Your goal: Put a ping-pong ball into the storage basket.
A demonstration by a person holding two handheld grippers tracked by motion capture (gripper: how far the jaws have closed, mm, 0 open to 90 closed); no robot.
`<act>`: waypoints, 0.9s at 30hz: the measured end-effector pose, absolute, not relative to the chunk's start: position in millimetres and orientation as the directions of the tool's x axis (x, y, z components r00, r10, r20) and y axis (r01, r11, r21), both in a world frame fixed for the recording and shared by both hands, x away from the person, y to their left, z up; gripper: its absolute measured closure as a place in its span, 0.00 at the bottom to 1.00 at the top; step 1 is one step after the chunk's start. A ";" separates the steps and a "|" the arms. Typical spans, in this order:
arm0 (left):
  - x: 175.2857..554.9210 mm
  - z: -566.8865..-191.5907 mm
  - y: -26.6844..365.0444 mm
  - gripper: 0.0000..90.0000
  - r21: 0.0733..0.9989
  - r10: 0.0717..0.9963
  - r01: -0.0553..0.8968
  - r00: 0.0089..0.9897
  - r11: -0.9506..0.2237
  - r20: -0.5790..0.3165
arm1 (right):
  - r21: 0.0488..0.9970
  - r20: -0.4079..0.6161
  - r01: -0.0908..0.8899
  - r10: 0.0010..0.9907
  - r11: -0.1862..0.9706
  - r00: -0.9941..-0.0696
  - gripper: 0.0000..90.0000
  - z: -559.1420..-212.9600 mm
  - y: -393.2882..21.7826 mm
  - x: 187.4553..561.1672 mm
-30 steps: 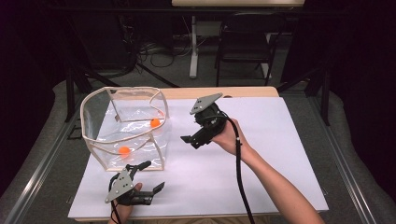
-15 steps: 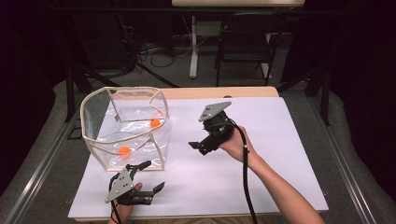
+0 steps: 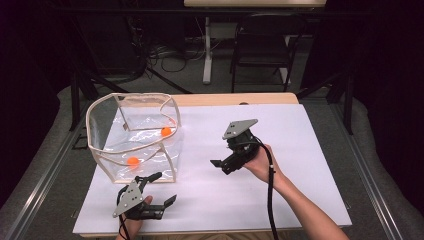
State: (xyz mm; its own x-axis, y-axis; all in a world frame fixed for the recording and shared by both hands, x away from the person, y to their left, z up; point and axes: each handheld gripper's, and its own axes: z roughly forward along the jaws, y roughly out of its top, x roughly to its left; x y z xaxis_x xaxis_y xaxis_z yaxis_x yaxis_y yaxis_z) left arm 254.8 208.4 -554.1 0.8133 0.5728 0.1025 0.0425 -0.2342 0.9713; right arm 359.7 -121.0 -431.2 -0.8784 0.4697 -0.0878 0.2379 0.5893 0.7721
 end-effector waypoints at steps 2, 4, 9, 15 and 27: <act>254.9 -554.1 208.3 0.17 0.971 0.571 0.042 0.814 -0.235 0.103 | 0.773 -0.087 0.241 0.474 0.587 -0.876 0.00 -433.3 -124.5 357.9; 255.2 -554.2 208.4 0.17 0.971 0.572 0.043 0.814 -0.236 0.103 | 0.770 -0.086 0.246 0.478 0.589 -0.874 0.00 -436.0 -127.7 356.4; 255.2 -554.3 208.3 0.17 0.971 0.574 0.044 0.812 -0.235 0.102 | 0.766 -0.084 0.256 0.487 0.590 -0.869 0.00 -444.3 -135.6 352.2; 255.1 -554.2 208.1 0.17 0.971 0.575 0.044 0.812 -0.234 0.102 | 0.769 -0.078 0.269 0.502 0.580 -0.861 0.00 -450.5 -145.6 346.7; 254.9 -554.1 208.3 0.17 0.971 0.574 0.043 0.812 -0.234 0.102 | 0.767 -0.064 0.298 0.530 0.568 -0.846 0.00 -466.2 -165.3 336.5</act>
